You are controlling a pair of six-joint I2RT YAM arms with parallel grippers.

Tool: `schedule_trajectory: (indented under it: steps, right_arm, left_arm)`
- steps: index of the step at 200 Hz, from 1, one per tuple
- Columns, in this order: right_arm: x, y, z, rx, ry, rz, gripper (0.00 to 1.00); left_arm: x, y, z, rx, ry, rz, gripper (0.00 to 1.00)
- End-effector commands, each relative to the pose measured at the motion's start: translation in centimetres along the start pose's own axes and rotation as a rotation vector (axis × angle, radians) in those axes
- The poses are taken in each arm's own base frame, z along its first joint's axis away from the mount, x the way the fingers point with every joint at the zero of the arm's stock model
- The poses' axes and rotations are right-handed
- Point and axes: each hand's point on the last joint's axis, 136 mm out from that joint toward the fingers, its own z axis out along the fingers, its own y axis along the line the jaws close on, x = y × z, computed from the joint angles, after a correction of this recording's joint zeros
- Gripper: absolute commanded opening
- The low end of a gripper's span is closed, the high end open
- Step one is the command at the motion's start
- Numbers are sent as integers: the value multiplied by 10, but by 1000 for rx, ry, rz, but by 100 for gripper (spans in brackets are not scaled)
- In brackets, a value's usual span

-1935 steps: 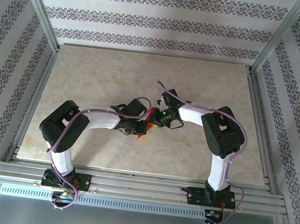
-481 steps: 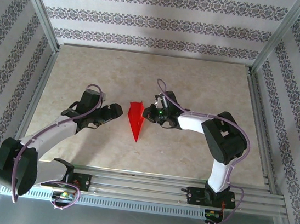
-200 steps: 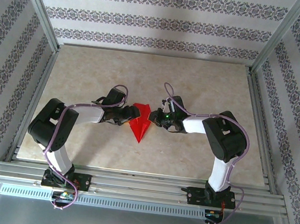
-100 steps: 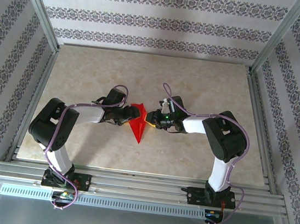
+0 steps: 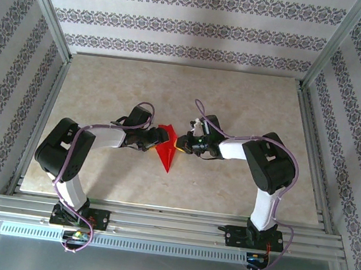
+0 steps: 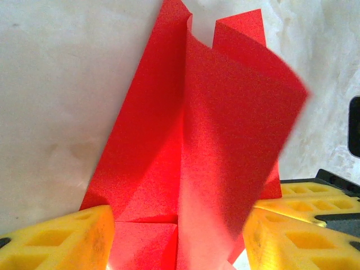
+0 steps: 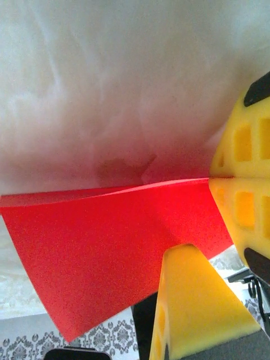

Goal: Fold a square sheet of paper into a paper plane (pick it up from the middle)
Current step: Move the paper plane to the center of the table.

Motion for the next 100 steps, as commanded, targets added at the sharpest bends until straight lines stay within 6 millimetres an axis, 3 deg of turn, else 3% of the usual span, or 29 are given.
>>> schedule_trajectory:
  steps: [1,54,100]
  right_arm:
    - [-5,-15,-5,48,-44,36,3]
    - [-4,-8,-2,30,-30,33,4]
    - [-3,-9,-2,35,-30,39,5]
  left_arm:
    - [6,7,-2,-42,5,-15,63]
    - [15,-35,-10,101,41,60,62]
    - [38,-21,-11,35,66,61,59]
